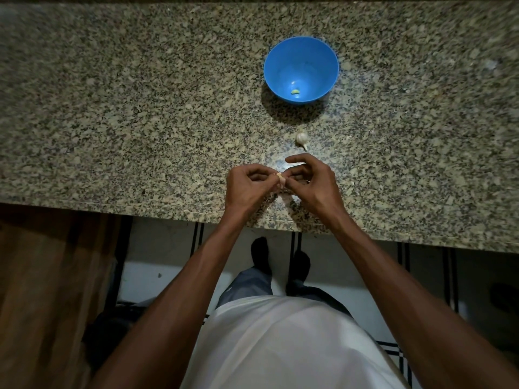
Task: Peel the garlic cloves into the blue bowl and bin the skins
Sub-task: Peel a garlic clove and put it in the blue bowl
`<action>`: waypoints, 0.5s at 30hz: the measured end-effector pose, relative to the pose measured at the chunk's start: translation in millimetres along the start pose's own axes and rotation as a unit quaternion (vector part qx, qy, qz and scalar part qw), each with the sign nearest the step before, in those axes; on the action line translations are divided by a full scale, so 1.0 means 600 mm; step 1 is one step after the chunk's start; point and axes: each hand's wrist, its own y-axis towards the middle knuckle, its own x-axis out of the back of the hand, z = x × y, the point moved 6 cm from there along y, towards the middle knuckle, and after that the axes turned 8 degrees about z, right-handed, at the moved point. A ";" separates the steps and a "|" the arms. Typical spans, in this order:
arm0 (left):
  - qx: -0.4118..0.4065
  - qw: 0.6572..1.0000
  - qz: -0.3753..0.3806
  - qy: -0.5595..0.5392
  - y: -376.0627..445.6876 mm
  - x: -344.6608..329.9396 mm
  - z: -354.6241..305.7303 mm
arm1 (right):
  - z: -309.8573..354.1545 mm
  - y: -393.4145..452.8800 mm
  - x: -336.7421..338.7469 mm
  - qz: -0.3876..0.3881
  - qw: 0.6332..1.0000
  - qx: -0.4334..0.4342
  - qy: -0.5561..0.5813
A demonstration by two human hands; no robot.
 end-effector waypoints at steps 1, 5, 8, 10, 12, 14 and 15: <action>0.001 1.000 0.002 -0.014 -0.001 0.000 -0.001 | -0.002 0.001 -0.001 0.003 1.000 -0.005 0.019; 0.015 0.997 0.021 -0.077 -0.003 -0.001 0.003 | -0.018 0.008 -0.007 0.018 0.996 -0.027 0.085; 0.021 0.995 0.022 -0.098 -0.004 0.003 0.007 | -0.030 0.010 -0.016 0.036 0.987 -0.050 0.145; 0.025 0.995 0.019 -0.097 -0.007 0.006 0.011 | -0.032 0.007 -0.017 0.035 0.981 -0.065 0.180; 0.026 0.995 0.017 -0.092 -0.010 0.010 0.018 | -0.035 0.005 -0.012 0.030 0.977 -0.076 0.198; 0.025 0.998 0.012 -0.059 -0.012 0.016 0.024 | -0.038 0.003 -0.007 0.029 0.976 -0.087 0.200; 0.023 0.999 0.007 -0.031 -0.012 0.018 0.024 | -0.038 0.003 -0.005 0.030 0.975 -0.092 0.198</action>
